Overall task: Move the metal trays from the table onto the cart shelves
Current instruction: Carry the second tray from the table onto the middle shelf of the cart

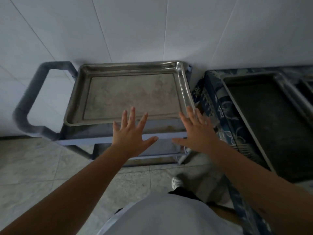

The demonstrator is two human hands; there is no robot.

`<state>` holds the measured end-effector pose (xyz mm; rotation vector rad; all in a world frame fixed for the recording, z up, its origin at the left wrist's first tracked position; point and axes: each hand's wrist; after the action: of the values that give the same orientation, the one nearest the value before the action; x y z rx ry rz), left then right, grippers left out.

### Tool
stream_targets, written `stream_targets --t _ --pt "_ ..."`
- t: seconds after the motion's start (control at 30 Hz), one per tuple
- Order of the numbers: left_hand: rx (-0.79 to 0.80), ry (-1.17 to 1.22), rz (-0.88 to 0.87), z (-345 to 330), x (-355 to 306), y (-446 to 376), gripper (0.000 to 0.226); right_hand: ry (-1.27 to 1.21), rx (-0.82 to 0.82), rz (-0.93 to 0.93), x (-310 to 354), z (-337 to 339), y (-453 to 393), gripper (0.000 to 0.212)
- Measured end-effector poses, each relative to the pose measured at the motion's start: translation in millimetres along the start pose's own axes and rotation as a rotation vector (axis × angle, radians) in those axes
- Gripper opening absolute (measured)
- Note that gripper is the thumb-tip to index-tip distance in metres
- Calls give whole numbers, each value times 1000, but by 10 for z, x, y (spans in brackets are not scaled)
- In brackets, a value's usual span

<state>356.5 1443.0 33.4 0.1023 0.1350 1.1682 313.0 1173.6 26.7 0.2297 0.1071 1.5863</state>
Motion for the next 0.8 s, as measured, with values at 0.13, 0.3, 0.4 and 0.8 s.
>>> stream_targets --t 0.13,0.3,0.4,0.8 --pt "11 -3 -113 28 3 162 105 -30 -71 -118 143 -152 464 115" --pt "-8 -8 -265 58 -326 180 105 -37 -162 -303 83 -239 1122 105" --pt "-6 -26 -395 140 -724 217 107 -97 -143 -434 -104 -249 1591 104" --pt "-66 -19 -869 60 -3078 1235 105 -137 -115 -890 -862 -661 4238 116"
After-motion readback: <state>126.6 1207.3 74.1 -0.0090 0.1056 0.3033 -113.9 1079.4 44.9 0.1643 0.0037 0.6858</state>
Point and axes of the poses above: each hand's wrist, its own y-axis away from the middle knuckle, its own z-axis out of the back of the hand, x = y × z, and after that the axes turned 1 degree about -x, right-handed
